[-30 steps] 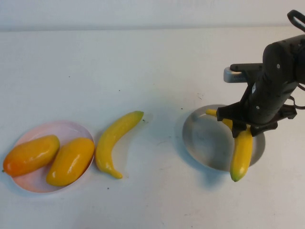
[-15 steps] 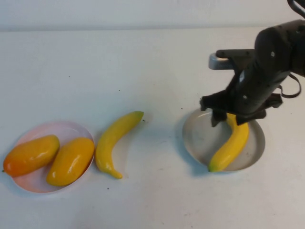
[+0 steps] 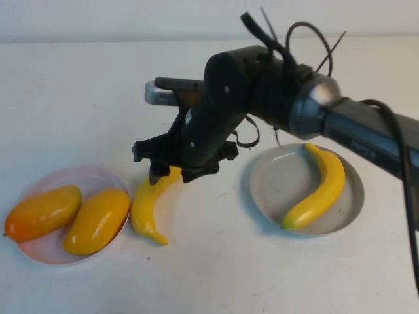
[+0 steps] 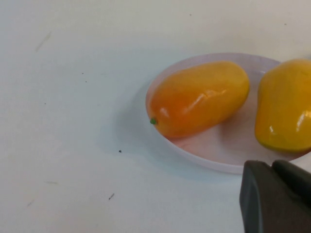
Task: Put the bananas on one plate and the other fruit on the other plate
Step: Put another type of fruit in the right plate
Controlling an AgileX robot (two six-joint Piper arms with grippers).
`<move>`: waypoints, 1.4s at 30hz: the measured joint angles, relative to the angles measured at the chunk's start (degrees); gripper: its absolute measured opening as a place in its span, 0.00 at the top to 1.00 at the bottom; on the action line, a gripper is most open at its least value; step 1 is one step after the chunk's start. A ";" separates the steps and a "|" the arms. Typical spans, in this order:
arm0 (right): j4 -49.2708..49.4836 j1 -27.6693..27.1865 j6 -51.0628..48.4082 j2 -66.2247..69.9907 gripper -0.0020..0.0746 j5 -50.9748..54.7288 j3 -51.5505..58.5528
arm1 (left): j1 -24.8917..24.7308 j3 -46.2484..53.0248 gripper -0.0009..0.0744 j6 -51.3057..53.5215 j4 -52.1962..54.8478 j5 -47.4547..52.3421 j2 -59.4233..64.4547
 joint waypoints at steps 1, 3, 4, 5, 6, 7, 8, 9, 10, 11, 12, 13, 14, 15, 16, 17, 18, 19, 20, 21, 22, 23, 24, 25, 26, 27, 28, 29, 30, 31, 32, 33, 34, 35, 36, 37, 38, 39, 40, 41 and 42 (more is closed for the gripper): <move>0.10 0.25 0.28 1.66 0.43 0.00 -1.62 | 0.00 0.00 0.98 0.00 0.00 0.00 0.00; 0.53 0.27 1.44 4.38 0.43 0.21 -4.34 | 0.00 0.00 0.98 0.00 0.00 0.00 0.00; 0.53 0.27 2.29 5.69 0.43 0.36 -5.45 | 0.00 0.00 0.98 0.00 0.00 0.00 0.00; 0.53 0.27 2.96 6.94 0.42 0.65 -6.46 | 0.00 0.00 0.98 0.00 0.00 0.00 0.00; 0.53 0.27 3.51 7.88 0.42 0.98 -7.21 | 0.00 0.00 0.98 0.00 0.00 0.00 0.00; 0.53 0.27 4.03 8.99 0.42 1.58 -8.08 | 0.00 0.00 0.98 0.00 0.00 0.00 0.00; 0.53 0.27 4.43 9.98 0.42 2.06 -8.88 | 0.00 0.00 0.98 0.00 0.00 0.00 0.00; 0.57 0.27 4.70 10.67 0.42 2.44 -9.42 | 0.00 0.00 0.98 0.00 0.00 0.00 0.00; 0.81 0.27 4.83 11.44 0.42 2.65 -10.03 | 0.00 0.00 0.98 0.00 0.00 0.00 0.00; 0.96 0.27 4.93 12.15 0.42 2.75 -10.61 | 0.00 0.00 0.98 0.00 0.00 0.00 0.00; 1.59 0.16 4.97 12.58 0.42 2.63 -11.21 | 0.00 0.00 0.98 0.00 0.00 0.00 0.00; 1.59 0.16 5.06 13.01 0.42 2.53 -11.78 | 0.00 0.00 0.98 0.00 0.00 0.00 0.00; 1.71 0.16 5.06 13.26 0.42 2.39 -12.27 | 0.00 0.00 0.98 0.00 0.00 0.00 0.00; 1.71 0.16 5.06 13.53 0.42 2.20 -12.47 | 0.00 0.00 0.98 0.00 0.00 0.00 0.00; 1.83 0.16 5.06 13.55 0.42 1.49 -12.63 | 0.00 0.00 0.98 0.00 0.00 0.00 0.00; 1.83 0.16 5.06 13.64 0.42 0.91 -12.61 | 0.00 0.00 0.98 0.00 0.00 0.00 0.00; 1.83 0.16 5.06 13.76 0.42 0.37 -12.61 | 0.00 0.00 0.98 0.00 0.00 0.00 0.00; 1.83 0.16 5.06 13.89 0.42 -0.17 -12.75 | 0.00 0.00 0.98 0.00 0.00 0.00 0.00; 1.96 0.16 5.06 14.10 0.42 -0.47 -13.02 | 0.00 0.00 0.98 0.00 0.00 0.00 0.00; 1.96 0.16 5.06 14.10 0.42 -0.73 -13.06 | 0.00 0.00 0.98 0.00 0.00 0.00 0.00; 2.05 0.16 5.06 14.10 0.42 -0.73 -13.06 | 0.00 0.00 0.98 0.00 0.00 0.00 0.00; 2.20 0.16 5.06 14.10 0.42 -0.62 -13.20 | 0.00 0.00 0.98 0.00 0.00 0.00 0.00; 2.32 0.16 5.06 14.10 0.42 -0.43 -13.53 | 0.00 0.00 0.98 0.00 0.00 0.00 0.00; 2.41 0.16 5.06 14.10 0.42 0.23 -13.82 | 0.00 0.00 0.98 0.00 0.00 0.00 0.00; 2.41 0.16 4.94 14.19 0.42 0.87 -14.36 | 0.00 0.00 0.98 0.00 0.00 0.00 0.00; 2.45 0.16 4.44 14.19 0.42 1.45 -14.78 | 0.00 0.00 0.98 0.00 0.00 0.00 0.00; 2.56 0.16 3.68 14.19 0.42 2.20 -15.46 | 0.00 0.00 0.98 0.00 0.00 0.00 0.00; 2.56 0.16 3.28 14.19 0.42 2.78 -16.07 | 0.00 0.00 0.98 0.00 0.00 0.00 0.00; 2.56 0.16 2.72 14.19 0.42 2.95 -16.83 | 0.00 0.00 0.98 0.00 0.00 0.00 0.00; 2.46 0.16 2.46 14.19 0.41 2.95 -17.50 | 0.00 0.00 0.98 0.00 0.00 0.00 0.00; 2.46 0.16 2.31 14.19 0.41 2.40 -17.93 | 0.00 0.00 0.98 0.00 0.00 0.00 0.00; 2.46 0.16 2.31 14.19 0.40 1.85 -18.23 | 0.00 0.00 0.98 0.00 0.00 0.00 0.00; 2.46 0.16 2.21 14.19 0.39 1.08 -18.33 | 0.00 0.00 0.98 0.00 0.00 0.00 0.00; 2.46 0.16 2.21 14.19 0.39 0.54 -18.33 | 0.00 0.00 0.98 0.00 0.00 0.00 0.00; 2.46 0.16 2.21 14.33 0.39 0.22 -18.33 | 0.00 0.00 0.98 0.00 0.00 0.00 0.00; 2.46 0.16 2.21 14.59 0.39 -0.19 -18.47 | 0.00 0.00 0.98 0.00 0.00 0.00 0.00; 2.46 0.16 2.20 14.85 0.39 -0.58 -18.47 | 0.00 0.00 0.98 0.00 0.00 0.00 0.00; 2.46 0.16 2.20 15.16 0.39 -0.82 -18.50 | 0.00 0.00 0.98 0.00 0.00 0.00 0.00; 2.35 0.16 2.20 15.65 0.39 -1.08 -18.50 | 0.00 0.00 0.98 0.00 0.00 0.00 0.00; 2.37 0.16 2.20 16.06 0.39 -1.32 -18.59 | 0.00 0.00 0.98 0.00 0.00 0.00 0.00; 2.37 0.16 2.20 16.32 0.38 -1.49 -18.59 | 0.00 0.00 0.98 0.00 0.00 0.00 0.00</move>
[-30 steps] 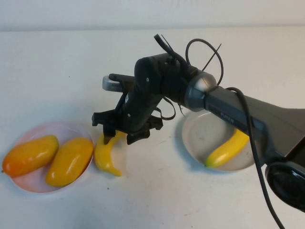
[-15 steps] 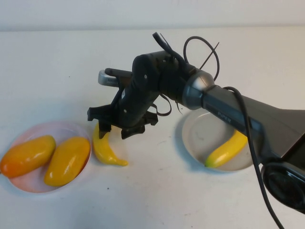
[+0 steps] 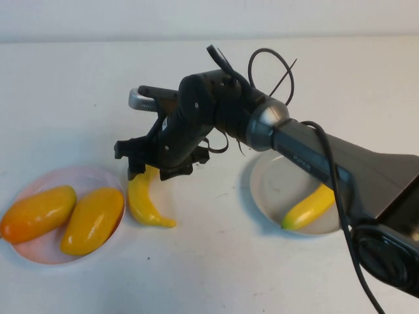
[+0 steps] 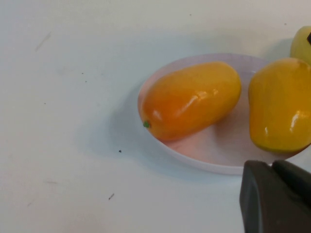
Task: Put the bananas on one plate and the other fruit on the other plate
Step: Put another type of fruit in the right plate
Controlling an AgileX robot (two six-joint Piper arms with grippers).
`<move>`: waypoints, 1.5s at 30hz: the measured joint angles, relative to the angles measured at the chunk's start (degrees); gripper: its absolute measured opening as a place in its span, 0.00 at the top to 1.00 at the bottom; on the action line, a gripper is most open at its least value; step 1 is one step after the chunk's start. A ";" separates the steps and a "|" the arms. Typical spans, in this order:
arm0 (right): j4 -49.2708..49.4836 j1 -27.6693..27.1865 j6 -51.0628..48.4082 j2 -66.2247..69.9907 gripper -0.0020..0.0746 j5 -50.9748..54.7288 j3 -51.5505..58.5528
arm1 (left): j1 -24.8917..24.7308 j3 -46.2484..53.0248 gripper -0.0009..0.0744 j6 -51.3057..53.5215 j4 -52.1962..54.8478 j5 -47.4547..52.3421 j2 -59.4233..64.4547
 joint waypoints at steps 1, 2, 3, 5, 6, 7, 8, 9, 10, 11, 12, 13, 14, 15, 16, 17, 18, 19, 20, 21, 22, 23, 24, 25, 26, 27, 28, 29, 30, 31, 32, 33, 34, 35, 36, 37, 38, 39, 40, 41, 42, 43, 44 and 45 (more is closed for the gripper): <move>0.00 0.00 0.00 0.51 0.38 -0.26 0.00 | 0.00 0.00 0.98 0.00 0.00 0.00 0.00; 0.00 0.00 0.00 0.81 0.38 -0.58 0.00 | 0.00 0.00 0.98 0.00 0.00 0.00 0.00; 0.00 0.00 0.00 1.13 0.38 -0.73 0.00 | 0.00 0.00 0.98 0.00 0.00 0.00 0.00; 0.26 0.00 0.00 1.85 0.38 -2.06 -0.13 | 0.00 0.00 0.98 0.00 0.00 0.00 0.00; 0.26 0.12 -0.10 1.97 0.38 -2.46 -0.13 | 0.00 0.00 0.98 0.00 0.00 0.00 0.00; 0.15 0.12 -0.10 2.12 0.38 -2.59 -0.13 | 0.00 0.00 0.98 0.00 0.00 0.00 0.00; 0.02 0.12 -0.23 2.36 0.38 -2.67 -0.13 | 0.00 0.00 0.98 0.00 0.00 0.00 0.00; -0.10 0.12 -0.44 2.49 0.39 -2.67 -0.13 | 0.00 0.00 0.98 0.00 0.00 0.00 0.00; -0.36 0.12 -0.86 2.73 0.39 -2.41 -0.13 | 0.00 0.00 0.98 0.00 0.00 0.00 0.00; -0.57 0.12 -1.17 2.84 0.39 -1.95 -0.13 | 0.00 0.00 0.98 0.00 0.00 0.00 0.00; -0.57 0.12 -1.58 2.84 0.39 -1.61 -0.13 | 0.00 0.00 0.98 0.00 0.00 0.00 0.00; -0.73 0.12 -2.18 2.84 0.40 -0.94 -0.13 | 0.00 0.00 0.98 0.00 0.00 0.00 0.00; -1.04 0.12 -2.94 2.84 0.41 -0.49 -0.13 | 0.00 0.00 0.98 0.00 0.00 0.00 0.00; -1.18 0.12 -3.54 2.84 0.43 -0.24 -0.13 | 0.00 0.00 0.98 0.00 0.00 0.00 0.00; -1.46 0.12 -3.90 2.84 0.46 0.08 -0.13 | 0.00 0.00 0.98 0.00 0.00 0.00 0.00; -1.58 0.12 -4.27 2.84 0.49 0.33 -0.13 | 0.00 0.00 0.98 0.00 0.00 0.00 0.00; -1.58 0.12 -4.38 2.84 0.53 0.46 -0.13 | 0.00 0.00 0.98 0.00 0.00 0.00 0.00; -1.84 0.12 -4.52 2.71 0.55 0.75 -0.13 | 0.00 0.00 0.98 0.00 0.00 0.00 0.00; -2.17 0.12 -4.52 2.42 0.55 1.57 -0.13 | 0.00 0.00 0.98 0.00 0.00 0.00 0.00; -2.74 0.12 -4.62 1.91 0.55 2.36 -0.13 | 0.00 0.00 0.98 0.00 0.00 0.00 0.00; -3.29 0.12 -4.62 1.39 0.55 2.95 0.19 | 0.00 0.00 0.98 0.00 0.00 0.00 0.00; -3.79 0.01 -4.62 0.36 0.55 3.65 0.79 | 0.00 0.00 0.98 0.00 0.00 0.00 0.00; -4.35 -0.09 -4.62 -1.06 0.55 4.14 1.71 | 0.00 0.00 0.98 0.00 0.00 0.00 0.00; -4.86 -0.36 -4.62 -2.47 0.55 4.43 2.64 | 0.00 0.00 0.98 0.00 0.00 0.00 0.00; -5.47 -0.59 -4.62 -4.47 0.55 4.57 4.04 | 0.00 0.00 0.98 0.00 0.00 0.00 0.00; -6.09 -1.09 -4.51 -6.71 0.55 4.65 5.37 | 0.00 0.00 0.98 0.00 0.00 0.00 0.00; -6.76 -1.72 -4.05 -9.10 0.55 4.65 7.31 | 0.00 0.00 0.98 0.00 0.00 0.00 0.00; -7.44 -2.57 -3.29 -11.54 0.55 4.65 9.56 | 0.00 0.00 0.98 0.00 0.00 0.00 0.00; -8.19 -3.57 -2.52 -13.48 0.55 4.35 12.10 | 0.00 0.00 0.98 0.00 0.00 0.00 0.00; -9.10 -4.77 -1.30 -15.82 0.55 4.05 14.92 | 0.00 0.00 0.98 0.00 0.00 0.00 0.00; -9.95 -6.07 0.06 -18.02 0.55 3.35 17.95 | 0.00 0.00 0.98 0.00 0.00 0.00 0.00; -10.67 -7.44 1.52 -19.96 0.55 2.33 21.10 | 0.00 0.00 0.98 0.00 0.00 0.00 0.00; -11.02 -8.52 2.71 -21.34 0.55 1.35 23.54 | 0.00 0.00 0.98 0.00 0.00 0.00 0.00; -11.55 -9.81 3.91 -22.76 0.55 0.21 26.42 | 0.00 0.00 0.98 0.00 0.00 0.00 0.00; -11.69 -10.91 4.93 -23.83 0.55 -0.94 28.97 | 0.00 0.00 0.98 0.00 0.00 0.00 0.00; -11.69 -11.62 5.82 -24.45 0.55 -1.61 30.71 | 0.00 0.00 0.98 0.00 0.00 0.00 0.00; -11.57 -12.40 6.36 -24.91 0.55 -2.30 32.51 | 0.00 0.00 0.99 0.00 0.00 0.00 0.00; -11.27 -12.59 6.74 -25.01 0.55 -2.69 33.90 | 0.00 0.00 0.99 0.00 0.00 0.00 0.00; -10.74 -12.99 6.96 -25.01 0.55 -3.05 34.80 | 0.00 0.00 0.99 0.00 0.00 0.00 0.00; -10.16 -13.09 7.20 -25.01 0.55 -3.67 35.73 | 0.00 0.00 0.99 0.00 0.00 0.00 0.00; -9.76 -13.24 7.70 -25.01 0.55 -4.38 36.49 | 0.00 0.00 0.99 0.00 0.00 0.00 0.00; -9.54 -13.41 7.97 -25.01 0.55 -4.96 36.98 | 0.00 0.00 0.99 0.00 0.00 0.00 0.00; -9.37 -13.64 8.29 -25.01 0.55 -5.60 37.11 | 0.00 0.00 0.99 0.00 0.00 0.00 0.00; -9.30 -13.88 8.44 -25.01 0.55 -6.10 37.21 | 0.00 0.00 0.99 0.00 0.00 0.00 0.00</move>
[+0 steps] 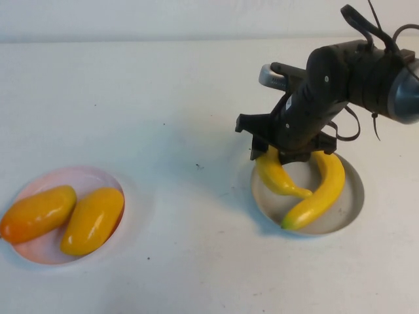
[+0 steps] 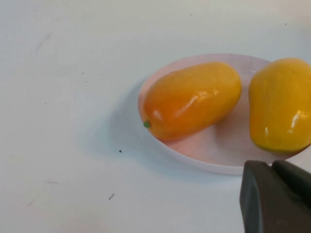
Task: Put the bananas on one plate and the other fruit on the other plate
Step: Put another type of fruit in the right plate
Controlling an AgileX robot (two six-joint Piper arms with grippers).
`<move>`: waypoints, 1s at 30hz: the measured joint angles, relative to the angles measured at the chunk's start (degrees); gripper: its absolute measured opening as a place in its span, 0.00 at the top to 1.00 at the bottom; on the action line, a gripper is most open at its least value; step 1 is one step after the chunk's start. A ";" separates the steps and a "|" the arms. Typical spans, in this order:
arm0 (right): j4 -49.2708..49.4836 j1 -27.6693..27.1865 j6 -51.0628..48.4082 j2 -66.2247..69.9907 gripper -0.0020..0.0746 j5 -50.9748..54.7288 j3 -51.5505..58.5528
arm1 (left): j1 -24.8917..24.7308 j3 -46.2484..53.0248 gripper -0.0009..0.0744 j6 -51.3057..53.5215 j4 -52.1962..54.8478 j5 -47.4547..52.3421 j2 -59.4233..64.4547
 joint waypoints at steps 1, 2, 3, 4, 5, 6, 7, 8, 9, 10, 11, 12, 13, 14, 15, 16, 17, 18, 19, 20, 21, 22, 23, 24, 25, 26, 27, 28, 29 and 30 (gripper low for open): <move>0.00 -0.29 0.29 0.00 0.55 -0.41 0.13 | 0.00 0.00 0.99 0.00 0.00 0.00 0.00; 0.00 -0.41 0.80 0.00 0.55 -0.43 0.25 | 0.00 0.00 0.99 0.00 0.00 0.00 0.00; 0.04 -0.80 1.51 0.00 0.55 -0.43 0.25 | 0.00 0.00 0.99 0.00 0.00 0.00 0.00; 0.04 -0.91 2.12 0.00 0.55 -0.31 0.26 | 0.00 0.00 0.99 0.00 0.00 0.00 0.00; 0.04 -1.04 2.51 0.00 0.55 -0.02 0.26 | 0.00 0.00 0.99 0.00 0.00 0.00 0.00; 0.04 -1.04 2.89 0.00 0.55 0.46 0.26 | 0.00 0.00 0.99 0.00 0.00 0.00 0.00; 0.04 -1.04 3.02 0.00 0.55 0.86 0.26 | 0.00 0.00 0.99 0.00 0.00 0.00 0.00; 0.04 -1.04 3.14 0.00 0.55 1.41 0.26 | 0.00 0.00 0.99 0.00 0.00 0.00 0.00; 0.04 -1.04 3.25 0.00 0.55 2.09 0.26 | 0.00 0.00 0.99 0.00 0.00 0.00 0.00; -0.10 -1.04 3.25 0.00 0.55 2.70 0.26 | 0.00 0.00 0.99 0.00 0.00 0.00 0.00; -0.34 -1.04 3.25 0.00 0.55 3.53 0.26 | 0.00 0.00 0.99 0.00 0.00 0.00 0.00; -0.44 -1.04 3.25 0.00 0.55 4.31 0.26 | 0.00 0.00 0.99 0.00 0.00 0.00 0.00; -0.70 -1.04 3.33 0.00 0.55 5.32 0.26 | 0.00 0.00 0.99 0.00 0.00 0.00 0.00; -0.77 -1.04 3.33 0.00 0.55 6.31 0.26 | 0.00 0.00 0.99 0.00 0.00 0.00 0.00; -0.83 -1.12 3.33 0.00 0.55 7.14 0.26 | 0.00 0.00 0.99 0.00 0.00 0.00 0.00; -0.83 -1.25 3.33 0.00 0.55 7.83 0.26 | 0.00 0.00 0.99 0.00 0.00 0.00 0.00; -0.83 -1.38 3.33 0.00 0.55 8.33 0.26 | 0.00 0.00 0.99 0.00 0.00 0.00 0.00; -0.92 -1.47 3.33 0.00 0.55 8.74 0.26 | 0.00 0.00 0.99 0.00 0.00 0.00 0.00; -0.92 -1.47 3.33 0.00 0.55 9.03 0.38 | 0.00 0.00 0.99 0.00 0.00 0.00 0.00; -0.92 -1.47 3.33 0.00 0.54 9.46 0.37 | 0.00 0.00 0.99 0.00 0.00 0.00 0.00; -0.92 -1.47 3.33 0.00 0.53 9.77 0.37 | 0.00 0.00 0.99 0.00 0.00 0.00 0.00; -0.92 -1.47 3.33 0.00 0.51 10.10 0.37 | 0.00 0.00 0.99 0.00 0.00 0.00 0.00; -0.92 -1.47 3.33 0.00 0.49 10.70 0.37 | 0.00 0.00 0.99 0.00 0.00 0.00 0.00; -0.92 -1.47 3.33 0.00 0.46 11.35 0.37 | 0.00 0.00 0.99 0.00 0.00 0.00 0.00; -0.92 -1.47 3.33 0.00 0.44 12.05 0.37 | 0.00 0.00 0.99 0.00 0.00 0.00 0.00; -0.92 -1.47 3.33 0.00 0.42 12.75 0.37 | 0.00 0.00 0.99 0.00 0.00 0.00 0.00; -1.04 -1.47 3.33 0.00 0.41 13.37 0.37 | 0.00 0.00 0.99 0.00 0.00 0.00 0.00; -1.08 -1.47 3.33 0.00 0.40 13.70 0.37 | 0.00 0.00 0.99 0.00 0.00 0.00 0.00; -1.06 -1.47 3.33 0.00 0.39 13.86 0.37 | 0.00 0.00 0.99 0.00 0.00 0.00 0.00; -1.19 -1.47 3.33 0.00 0.39 13.95 0.37 | 0.00 0.00 0.99 0.00 0.00 0.00 0.00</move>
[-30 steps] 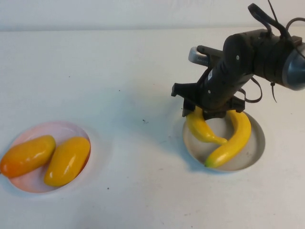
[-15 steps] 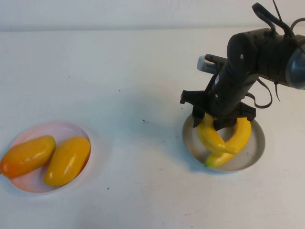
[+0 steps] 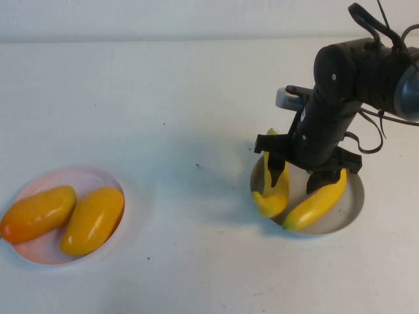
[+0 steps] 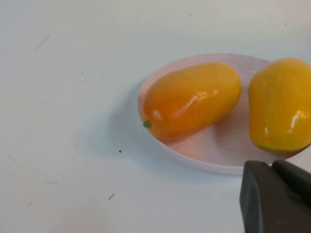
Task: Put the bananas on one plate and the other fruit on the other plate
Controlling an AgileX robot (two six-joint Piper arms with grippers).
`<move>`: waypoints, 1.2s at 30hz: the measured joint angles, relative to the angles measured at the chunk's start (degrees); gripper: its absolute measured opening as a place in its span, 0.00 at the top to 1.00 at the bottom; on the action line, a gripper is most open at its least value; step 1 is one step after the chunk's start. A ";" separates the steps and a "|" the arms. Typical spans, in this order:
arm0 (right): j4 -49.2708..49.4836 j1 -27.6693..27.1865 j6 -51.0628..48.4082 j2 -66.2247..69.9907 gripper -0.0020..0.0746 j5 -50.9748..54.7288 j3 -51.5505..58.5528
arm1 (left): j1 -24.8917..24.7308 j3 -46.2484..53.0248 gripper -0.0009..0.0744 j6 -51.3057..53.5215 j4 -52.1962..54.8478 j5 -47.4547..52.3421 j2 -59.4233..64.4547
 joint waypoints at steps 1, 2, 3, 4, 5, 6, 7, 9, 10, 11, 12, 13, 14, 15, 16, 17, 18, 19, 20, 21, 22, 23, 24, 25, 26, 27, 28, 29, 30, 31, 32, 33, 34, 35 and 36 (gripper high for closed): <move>-0.11 0.00 0.00 0.00 0.39 0.00 0.00 | 0.00 0.00 0.99 0.00 0.00 0.00 0.00; -0.11 0.00 0.00 -0.13 0.39 0.00 0.00 | 0.00 0.00 0.99 0.00 0.00 0.00 0.00; -0.36 0.12 0.00 -0.52 0.39 0.00 0.00 | 0.00 0.00 0.99 0.00 0.00 0.00 0.00; -0.62 0.34 0.00 -1.28 0.39 0.00 0.08 | 0.00 0.00 0.99 0.00 0.00 0.00 0.00; -1.08 0.68 0.00 -2.29 0.39 0.00 0.08 | 0.00 0.00 0.99 0.00 0.00 0.00 0.00; -1.40 1.12 0.00 -3.59 0.40 0.00 0.08 | 0.00 0.00 0.99 0.00 0.00 0.00 0.00; -1.85 1.58 0.00 -5.17 0.41 0.00 0.12 | 0.00 0.00 0.99 0.00 0.00 0.00 0.00; -3.05 2.45 0.00 -8.86 0.45 -0.28 1.43 | 0.00 0.00 0.99 0.00 0.00 0.00 0.00; -3.70 3.08 0.00 -11.27 0.48 -0.71 2.76 | 0.00 0.00 0.99 0.00 0.00 0.00 0.00; -4.30 3.44 0.00 -13.38 0.51 -1.12 4.16 | 0.00 0.00 0.99 0.00 0.00 0.00 0.00; -5.34 4.12 0.00 -16.76 0.56 -1.58 6.82 | 0.00 0.00 0.99 0.00 0.00 0.00 0.00; -5.34 4.47 0.00 -19.11 0.59 -1.85 8.87 | 0.00 0.00 0.99 0.00 0.00 0.00 0.00; -5.92 4.79 0.00 -22.14 0.64 -2.19 11.14 | 0.00 0.00 0.99 0.00 0.00 0.00 0.00; -6.14 5.14 0.00 -25.19 0.71 -2.57 14.77 | 0.00 0.00 0.99 0.00 0.00 0.00 0.00; -6.14 5.15 0.00 -28.27 0.76 -2.71 17.25 | 0.00 0.00 0.99 0.00 0.00 0.00 0.00; -6.14 5.24 -0.11 -31.26 0.82 -2.71 20.23 | 0.00 0.00 0.99 0.00 0.00 0.00 0.00; -6.40 5.24 -0.63 -33.59 0.88 -2.56 22.95 | 0.00 0.00 0.99 0.00 0.00 0.00 0.00; -6.53 5.24 -1.57 -36.33 0.92 -2.42 25.33 | 0.00 0.00 0.99 0.00 0.00 0.00 0.00; -6.53 5.24 -2.67 -38.97 0.95 -2.00 27.35 | 0.00 0.00 0.99 0.00 0.00 0.00 0.00; -6.53 5.24 -3.60 -40.96 0.96 -1.69 28.72 | 0.00 0.00 0.99 0.00 0.00 0.00 0.00; -6.39 5.24 -4.73 -43.37 0.97 -1.05 30.19 | 0.00 0.00 0.99 0.00 0.00 0.00 0.00; -6.09 5.24 -6.12 -45.64 0.98 -0.29 31.42 | 0.00 0.00 0.99 0.00 0.00 0.00 0.00; -5.64 5.24 -7.42 -47.81 0.98 0.37 32.26 | 0.00 0.00 0.99 0.00 0.00 0.00 0.00; -5.34 5.24 -9.15 -49.87 0.99 1.24 33.22 | 0.00 0.00 0.99 0.00 0.00 0.00 0.00; -4.55 5.24 -11.00 -51.87 0.99 2.04 34.13 | 0.00 0.00 0.99 0.00 0.00 0.00 0.00; -3.99 5.24 -12.42 -53.37 0.99 2.90 35.02 | 0.00 0.00 0.99 0.00 0.00 0.00 0.00; -3.20 5.24 -13.93 -55.11 0.99 3.98 35.79 | 0.00 0.00 0.99 0.00 0.00 0.00 0.00; -2.51 5.24 -14.81 -56.69 0.99 5.29 36.37 | 0.00 0.00 0.99 0.00 0.00 0.00 0.00; -1.85 5.24 -15.30 -57.82 0.99 6.14 36.70 | 0.00 0.00 0.99 0.00 0.00 0.00 0.00; -1.10 5.24 -15.57 -59.05 0.99 6.85 36.91 | 0.00 0.00 0.99 0.00 0.00 0.00 0.00; -0.87 5.24 -15.96 -60.14 0.99 7.11 37.00 | 0.00 0.00 0.99 0.00 0.00 0.00 0.00; -0.87 5.24 -16.22 -61.17 0.99 7.39 37.11 | 0.00 0.00 0.99 0.00 0.00 0.00 0.00; -1.18 5.24 -16.34 -62.07 0.99 7.39 37.07 | 0.00 0.00 0.99 0.00 0.00 0.00 0.00; -1.45 5.24 -16.43 -62.92 0.99 7.53 37.13 | 0.00 0.00 0.99 0.00 0.00 0.00 0.00; -1.69 5.24 -16.43 -63.55 0.99 7.63 37.13 | 0.00 0.00 0.99 0.00 0.00 0.00 0.00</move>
